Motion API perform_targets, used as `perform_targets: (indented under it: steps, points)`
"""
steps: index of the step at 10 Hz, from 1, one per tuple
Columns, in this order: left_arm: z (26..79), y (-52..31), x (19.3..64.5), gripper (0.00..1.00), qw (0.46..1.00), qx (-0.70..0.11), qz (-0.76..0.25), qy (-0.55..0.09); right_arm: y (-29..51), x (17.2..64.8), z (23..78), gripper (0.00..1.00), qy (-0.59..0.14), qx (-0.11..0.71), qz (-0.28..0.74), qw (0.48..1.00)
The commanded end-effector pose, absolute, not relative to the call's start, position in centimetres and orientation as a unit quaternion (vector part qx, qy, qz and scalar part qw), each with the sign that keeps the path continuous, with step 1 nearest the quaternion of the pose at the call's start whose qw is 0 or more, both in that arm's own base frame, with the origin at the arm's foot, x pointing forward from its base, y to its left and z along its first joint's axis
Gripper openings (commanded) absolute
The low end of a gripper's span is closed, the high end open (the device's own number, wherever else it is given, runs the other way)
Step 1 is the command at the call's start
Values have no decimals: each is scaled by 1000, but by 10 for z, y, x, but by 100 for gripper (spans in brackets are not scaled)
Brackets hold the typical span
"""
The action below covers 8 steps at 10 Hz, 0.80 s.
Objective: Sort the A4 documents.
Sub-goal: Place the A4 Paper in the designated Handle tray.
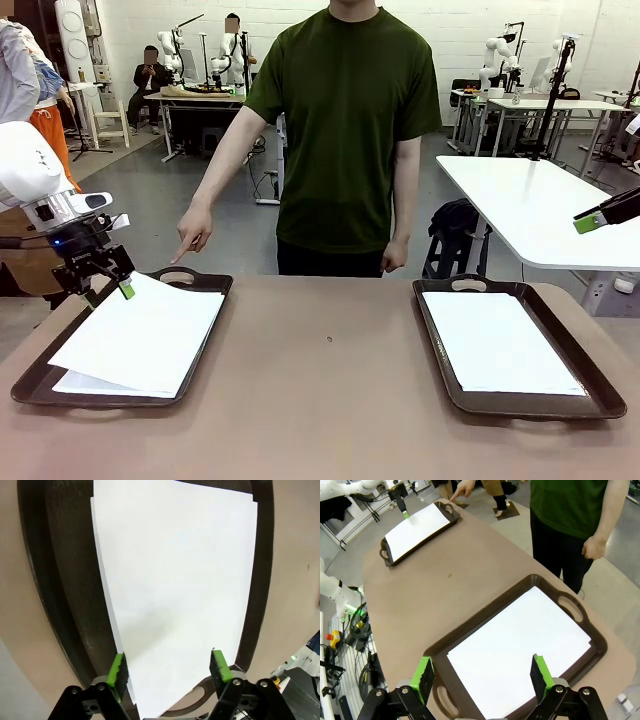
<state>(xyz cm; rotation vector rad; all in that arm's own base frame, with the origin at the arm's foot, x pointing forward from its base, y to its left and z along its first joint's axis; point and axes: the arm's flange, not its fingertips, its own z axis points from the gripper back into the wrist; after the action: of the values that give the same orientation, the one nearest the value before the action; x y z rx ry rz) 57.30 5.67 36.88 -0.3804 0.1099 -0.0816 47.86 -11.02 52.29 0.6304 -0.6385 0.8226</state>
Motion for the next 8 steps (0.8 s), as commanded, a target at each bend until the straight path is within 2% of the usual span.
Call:
perform_targets:
  steps: [1, 3, 5, 8]
  points:
    - [376, 56, 577, 100, 983, -169, -32, 66, -109, 478, 522, 100, -300, 296, 389, 819]
    - [377, 56, 576, 100, 984, -165, -31, 64, -109, 478, 522, 100, -300, 296, 389, 819]
    - [379, 55, 573, 100, 979, -200, -19, 34, -109, 478, 522, 100, -300, 296, 389, 819]
    - [373, 58, 575, 100, 982, -179, -40, 52, -109, 478, 522, 100, -300, 296, 389, 819]
